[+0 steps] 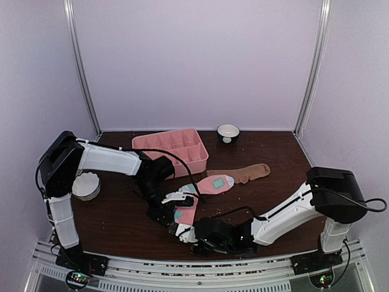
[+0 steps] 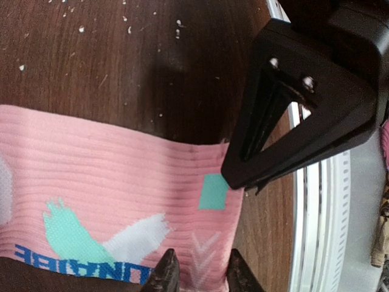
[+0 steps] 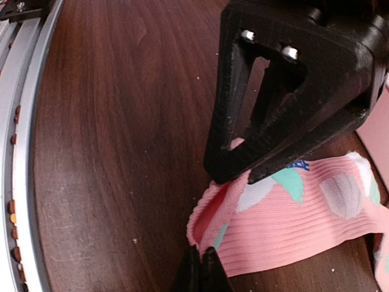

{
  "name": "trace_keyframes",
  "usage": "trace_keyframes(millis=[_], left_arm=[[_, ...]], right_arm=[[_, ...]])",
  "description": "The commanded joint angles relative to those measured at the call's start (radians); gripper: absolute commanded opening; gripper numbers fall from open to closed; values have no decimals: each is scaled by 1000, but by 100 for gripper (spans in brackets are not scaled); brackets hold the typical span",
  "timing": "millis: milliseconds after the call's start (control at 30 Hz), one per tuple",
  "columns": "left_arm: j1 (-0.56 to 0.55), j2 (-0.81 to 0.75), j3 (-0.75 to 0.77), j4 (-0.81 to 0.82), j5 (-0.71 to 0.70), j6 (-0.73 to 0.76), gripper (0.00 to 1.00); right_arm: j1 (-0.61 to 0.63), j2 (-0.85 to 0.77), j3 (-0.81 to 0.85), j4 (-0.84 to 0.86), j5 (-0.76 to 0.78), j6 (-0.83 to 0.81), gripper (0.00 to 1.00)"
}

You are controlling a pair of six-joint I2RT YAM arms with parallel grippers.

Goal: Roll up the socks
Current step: Roll the sock at the center of the board.

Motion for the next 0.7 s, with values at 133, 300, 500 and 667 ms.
trace_keyframes(millis=[133, 300, 500, 667], left_arm=[[8, -152, -80, 99, -28, 35, 45], [8, -246, -142, 163, -92, 39, 51], [7, -367, -250, 286, -164, 73, 73], [7, -425, -282, 332, -166, 76, 69]], right_arm=[[-41, -35, 11, -38, -69, 136, 0], [-68, -65, -20, -26, -152, 227, 0], [-154, -52, 3, -52, -366, 426, 0], [-241, 13, 9, -9, -554, 581, 0]])
